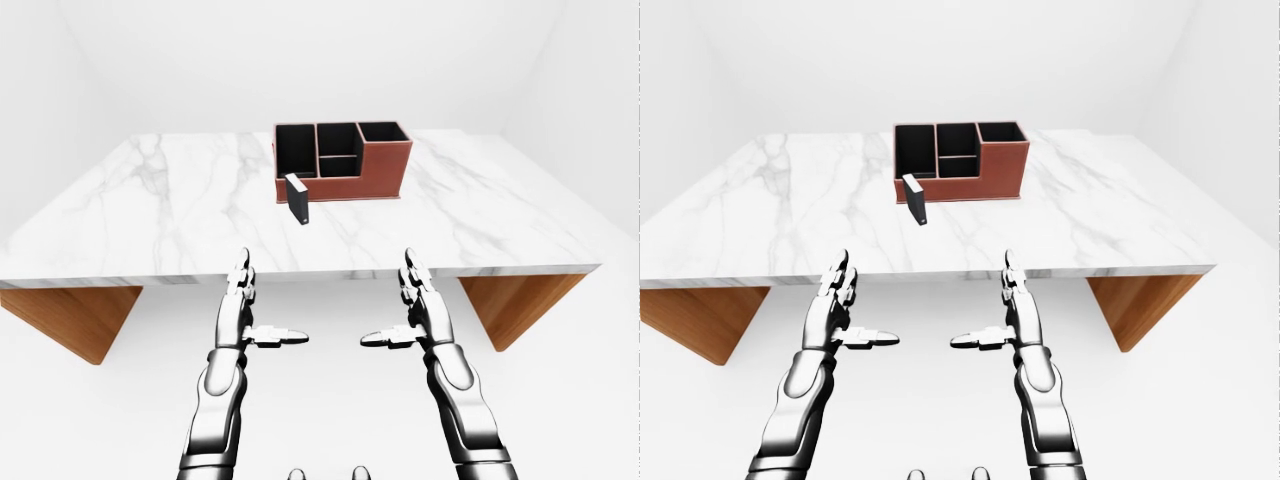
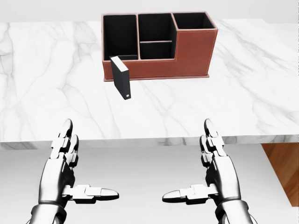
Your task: Pick up the book and place it in the right compartment of the caddy.
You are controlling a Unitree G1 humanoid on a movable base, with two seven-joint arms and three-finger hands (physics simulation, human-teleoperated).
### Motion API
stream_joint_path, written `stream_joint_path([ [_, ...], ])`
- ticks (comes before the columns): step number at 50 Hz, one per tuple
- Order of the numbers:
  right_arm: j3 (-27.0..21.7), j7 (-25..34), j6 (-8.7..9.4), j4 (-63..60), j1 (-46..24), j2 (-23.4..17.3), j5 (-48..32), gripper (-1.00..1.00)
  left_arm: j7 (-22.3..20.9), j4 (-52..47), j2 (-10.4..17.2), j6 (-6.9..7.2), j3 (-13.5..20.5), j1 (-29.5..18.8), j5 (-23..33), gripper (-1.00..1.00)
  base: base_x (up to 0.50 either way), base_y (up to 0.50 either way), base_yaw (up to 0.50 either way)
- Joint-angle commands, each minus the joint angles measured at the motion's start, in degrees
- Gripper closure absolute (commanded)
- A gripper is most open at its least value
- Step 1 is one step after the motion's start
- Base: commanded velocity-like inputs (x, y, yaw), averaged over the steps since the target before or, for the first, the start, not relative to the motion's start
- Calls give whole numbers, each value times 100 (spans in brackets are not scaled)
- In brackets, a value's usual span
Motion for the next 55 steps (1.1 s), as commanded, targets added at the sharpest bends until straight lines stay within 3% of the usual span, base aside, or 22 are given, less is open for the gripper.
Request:
stream_joint_path([
  [1,3,0,10,-9,5,4,1,-100,-1,32,3,-31,-1,-2,2,-100,0,-23,0],
  [7,12,-27,-37,-83,-10,12,-11,-100,0,-14,3,10,-3,1,3,-100,0,-16,0],
  [9,92,-79,32,-92,2,-4,-212,-100,-2,5,3,-8,-3,-5,5,-100,0,0,0],
  [15,133,51,-2,-50,13,15,-173,-100,2,-41,0,18,-4,10,4,-100,0,0,0],
  [16,131,42,69,-25,4,17,-182,-100,3,-45,-2,18,-5,16,3,-100,0,0,0],
  [22,111,59,9,-54,13,16,-163,-100,12,24,1,-24,3,-6,6,-100,8,0,0],
  [25,102,65,-65,38,-6,10,-165,-100,17,16,-1,-11,-2,-8,10,-100,39,0,0],
  [32,112,61,-5,-71,45,19,-162,-100,8,-31,0,-2,-8,23,8,-100,48,0,0],
  [37,99,70,-40,-22,24,18,-141,-100,9,53,0,-61,-8,-2,20,-100,50,0,0],
  [40,103,70,-30,-24,20,18,-142,-100,12,-45,-1,17,-16,21,24,-100,50,0,0],
  [50,105,68,-75,15,-2,18,-147,-100,6,89,6,-74,3,-28,22,-100,50,0,0],
  [55,107,64,-60,6,-3,19,-151,-100,14,37,1,-39,-8,-14,31,-100,48,0,0],
])
